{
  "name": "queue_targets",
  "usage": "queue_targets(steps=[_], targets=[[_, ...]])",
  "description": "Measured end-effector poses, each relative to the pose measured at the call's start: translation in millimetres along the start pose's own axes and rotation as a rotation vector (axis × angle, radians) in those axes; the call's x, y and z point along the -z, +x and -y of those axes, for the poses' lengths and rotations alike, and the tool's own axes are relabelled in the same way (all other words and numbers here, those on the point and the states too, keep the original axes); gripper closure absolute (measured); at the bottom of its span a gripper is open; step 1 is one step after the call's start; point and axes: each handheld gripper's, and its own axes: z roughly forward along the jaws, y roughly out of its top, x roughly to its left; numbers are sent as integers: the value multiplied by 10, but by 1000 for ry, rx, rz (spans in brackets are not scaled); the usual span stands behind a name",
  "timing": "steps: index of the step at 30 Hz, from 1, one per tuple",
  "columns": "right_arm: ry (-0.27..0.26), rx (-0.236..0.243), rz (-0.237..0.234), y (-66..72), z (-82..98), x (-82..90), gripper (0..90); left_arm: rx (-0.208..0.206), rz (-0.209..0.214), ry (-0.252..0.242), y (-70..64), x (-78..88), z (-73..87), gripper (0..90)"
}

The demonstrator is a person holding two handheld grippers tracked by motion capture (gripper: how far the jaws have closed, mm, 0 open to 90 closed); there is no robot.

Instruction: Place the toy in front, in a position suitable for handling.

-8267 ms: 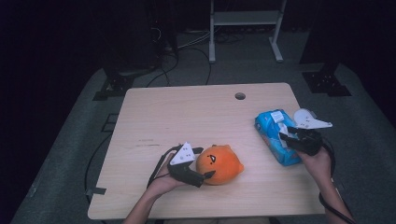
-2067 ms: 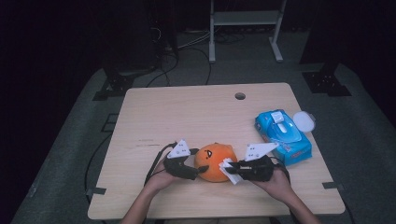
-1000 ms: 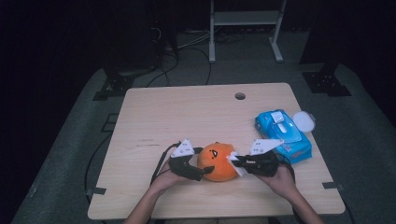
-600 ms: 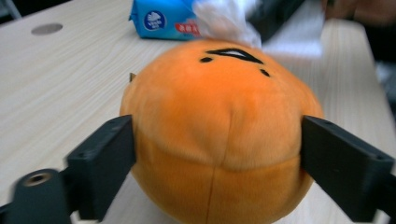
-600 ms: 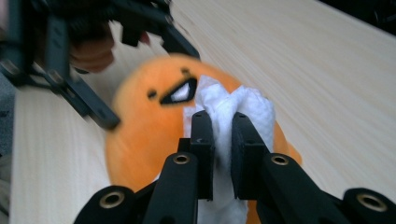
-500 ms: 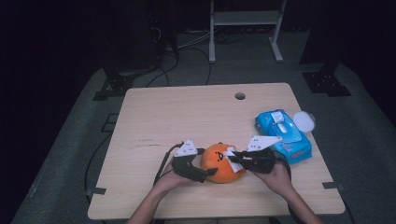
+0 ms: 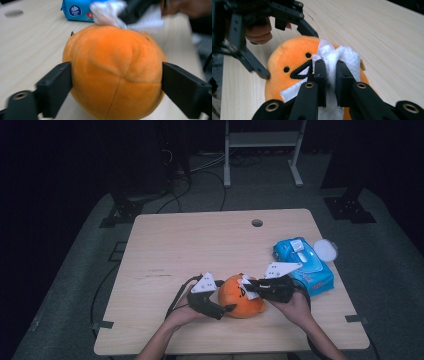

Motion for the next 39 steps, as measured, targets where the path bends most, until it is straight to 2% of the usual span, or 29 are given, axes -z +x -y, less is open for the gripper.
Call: queue_targets(steps=[1,2,3,6,7,8,10,12,13,14,16,17,18,20,21,22,23,24,26,27,29,30,32,33,34,35,37,38,39], targets=[[-1,-6,-10,6,7,9,808,34,3,-3,-3,-6,-15,106],[1,-5,-16,32,1,15,808,36,-8,6,-19,-14,-25,117],[4,2,-22,76,-12,19,807,3,-29,19,-42,-21,-29,149],[-5,36,-61,229,-84,25,807,-75,-55,19,-109,-38,-26,229],[-13,43,-94,280,-121,25,807,-111,-60,19,-138,-44,-34,246],[-14,57,-101,333,-158,13,807,-154,-68,32,-168,-48,-45,256],[4,108,-74,393,-210,-19,808,-214,-88,51,-199,-51,-43,278],[11,105,-60,337,-211,-21,808,-238,-101,65,-193,-46,-14,292],[20,102,-29,292,-196,-11,808,-253,-108,75,-198,-43,2,292],[36,102,7,235,-169,4,808,-254,-110,75,-200,-37,12,292],[42,60,20,107,-86,37,808,-227,-107,66,-192,-38,8,272],[43,39,18,70,-47,51,809,-190,-92,57,-181,-38,-12,231],[43,27,14,64,-19,60,810,-133,-59,41,-159,-36,-36,182],[49,38,21,116,0,70,812,-34,-32,30,-118,-51,-68,129],[50,42,15,150,0,74,812,-20,-27,30,-120,-58,-68,131],[50,42,15,150,0,74,812,-20,-27,30,-120,-58,-68,171],[46,46,-2,219,-27,91,812,-69,-55,32,-158,-59,-53,211],[36,38,-16,229,-46,98,811,-69,-55,32,-158,-59,-53,232],[13,35,-54,274,-109,96,812,-177,-84,42,-245,-73,-61,259],[10,49,-71,315,-153,77,812,-218,-88,53,-285,-79,-73,266],[20,91,-63,390,-230,29,812,-299,-108,74,-346,-83,-79,276],[28,110,-51,397,-252,15,812,-314,-114,76,-359,-80,-70,281],[36,99,-32,324,-246,24,812,-330,-109,86,-362,-65,-38,291],[42,92,-1,265,-219,46,812,-338,-107,90,-355,-54,-20,295],[53,78,28,200,-177,71,812,-325,-103,86,-339,-43,-6,296],[59,59,34,133,-122,98,812,-304,-94,83,-314,-33,0,293],[52,7,16,64,-12,138,813,-212,-56,49,-260,-32,-19,226],[51,3,13,73,16,141,813,-152,-37,34,-232,-33,-43,179],[51,5,11,104,16,145,812,-108,-38,30,-216,-37,-64,152]])
